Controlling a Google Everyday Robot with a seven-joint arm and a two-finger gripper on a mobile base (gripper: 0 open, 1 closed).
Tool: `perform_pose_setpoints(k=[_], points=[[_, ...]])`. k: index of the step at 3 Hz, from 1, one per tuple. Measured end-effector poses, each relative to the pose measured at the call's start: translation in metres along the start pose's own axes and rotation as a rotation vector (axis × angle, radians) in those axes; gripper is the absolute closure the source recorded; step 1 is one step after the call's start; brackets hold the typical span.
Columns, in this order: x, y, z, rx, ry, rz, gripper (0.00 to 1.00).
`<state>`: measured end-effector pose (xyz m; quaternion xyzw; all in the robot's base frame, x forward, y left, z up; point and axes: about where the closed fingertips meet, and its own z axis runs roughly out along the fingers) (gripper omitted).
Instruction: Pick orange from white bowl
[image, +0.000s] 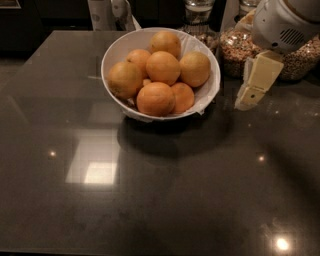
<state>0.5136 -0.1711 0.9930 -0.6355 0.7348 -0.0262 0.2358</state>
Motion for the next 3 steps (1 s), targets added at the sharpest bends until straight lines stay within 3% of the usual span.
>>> perform_pose_setpoints(k=[1, 3], points=[[-0.0027, -0.0442, 0.0242, 0.039, -0.062, -0.044, 0.00], [-0.0034, -0.0445, 0.0256, 0.037, -0.072, -0.037, 0.00]])
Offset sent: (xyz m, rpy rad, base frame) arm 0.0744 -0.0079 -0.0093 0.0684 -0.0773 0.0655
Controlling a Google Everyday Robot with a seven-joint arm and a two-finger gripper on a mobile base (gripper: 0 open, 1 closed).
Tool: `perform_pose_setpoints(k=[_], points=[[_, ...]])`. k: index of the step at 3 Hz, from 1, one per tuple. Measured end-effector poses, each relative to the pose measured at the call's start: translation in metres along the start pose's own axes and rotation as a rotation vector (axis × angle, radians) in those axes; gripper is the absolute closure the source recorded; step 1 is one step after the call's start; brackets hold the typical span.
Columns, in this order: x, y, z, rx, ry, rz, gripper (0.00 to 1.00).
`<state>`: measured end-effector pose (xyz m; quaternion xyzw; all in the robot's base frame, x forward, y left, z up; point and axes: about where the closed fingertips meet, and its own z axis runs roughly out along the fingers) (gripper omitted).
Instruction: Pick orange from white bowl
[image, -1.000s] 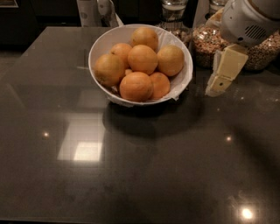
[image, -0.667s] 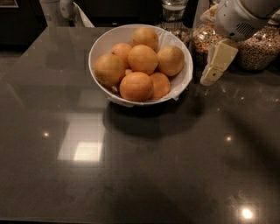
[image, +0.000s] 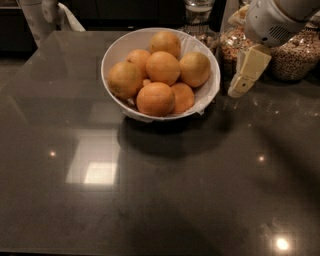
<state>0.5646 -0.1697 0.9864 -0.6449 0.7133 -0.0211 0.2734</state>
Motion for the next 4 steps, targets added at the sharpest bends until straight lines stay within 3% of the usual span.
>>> perform_pose_setpoints(k=[1, 4], points=[[-0.004, -0.002, 0.009, -0.002, -0.033, 0.023, 0.00], [-0.015, -0.021, 0.030, 0.014, -0.113, 0.033, 0.13]])
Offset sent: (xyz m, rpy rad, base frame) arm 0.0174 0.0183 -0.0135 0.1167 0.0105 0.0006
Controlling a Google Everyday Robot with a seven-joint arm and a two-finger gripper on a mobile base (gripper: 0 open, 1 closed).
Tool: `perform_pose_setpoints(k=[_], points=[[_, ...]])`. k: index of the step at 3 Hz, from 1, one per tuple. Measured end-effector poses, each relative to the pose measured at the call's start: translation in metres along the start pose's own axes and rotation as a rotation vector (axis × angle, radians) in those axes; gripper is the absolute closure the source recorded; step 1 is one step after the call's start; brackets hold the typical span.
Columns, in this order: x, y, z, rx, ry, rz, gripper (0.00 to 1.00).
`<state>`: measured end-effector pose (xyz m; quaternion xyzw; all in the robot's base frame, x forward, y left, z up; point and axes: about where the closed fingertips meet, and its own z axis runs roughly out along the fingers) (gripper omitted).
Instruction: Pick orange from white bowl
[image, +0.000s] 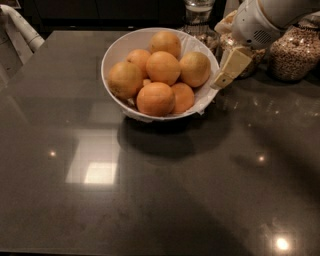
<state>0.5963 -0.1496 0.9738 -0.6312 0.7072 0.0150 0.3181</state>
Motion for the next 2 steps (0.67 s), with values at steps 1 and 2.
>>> perform_pose_setpoints(k=[1, 2], points=[[0.0003, -0.0070, 0.0079, 0.004, -0.018, 0.000, 0.15], [-0.0010, -0.0115, 0.0134, 0.010, -0.034, -0.004, 0.28]])
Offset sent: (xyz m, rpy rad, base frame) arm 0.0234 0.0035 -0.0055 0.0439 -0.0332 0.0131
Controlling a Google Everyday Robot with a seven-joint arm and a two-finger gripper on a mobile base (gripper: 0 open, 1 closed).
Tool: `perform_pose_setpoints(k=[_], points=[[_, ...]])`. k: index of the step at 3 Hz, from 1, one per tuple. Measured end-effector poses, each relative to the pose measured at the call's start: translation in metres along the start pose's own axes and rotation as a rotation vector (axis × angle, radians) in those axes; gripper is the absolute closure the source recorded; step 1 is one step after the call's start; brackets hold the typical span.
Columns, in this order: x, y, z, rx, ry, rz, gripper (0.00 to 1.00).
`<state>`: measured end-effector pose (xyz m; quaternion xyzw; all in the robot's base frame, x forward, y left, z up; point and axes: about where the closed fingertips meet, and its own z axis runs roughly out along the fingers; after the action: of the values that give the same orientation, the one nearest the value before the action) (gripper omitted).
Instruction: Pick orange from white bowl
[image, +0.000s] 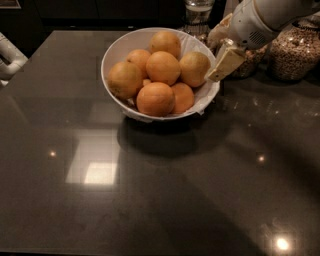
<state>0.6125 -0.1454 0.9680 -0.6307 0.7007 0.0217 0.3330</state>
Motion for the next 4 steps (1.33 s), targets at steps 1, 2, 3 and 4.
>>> perform_pose_setpoints(k=[1, 2, 3, 4], points=[[-0.002, -0.006, 0.005, 0.004, -0.020, -0.006, 0.34], [-0.007, -0.010, 0.013, -0.006, -0.041, -0.016, 0.31], [-0.012, -0.011, 0.026, -0.034, -0.054, -0.024, 0.29], [-0.016, -0.011, 0.037, -0.060, -0.066, -0.030, 0.32]])
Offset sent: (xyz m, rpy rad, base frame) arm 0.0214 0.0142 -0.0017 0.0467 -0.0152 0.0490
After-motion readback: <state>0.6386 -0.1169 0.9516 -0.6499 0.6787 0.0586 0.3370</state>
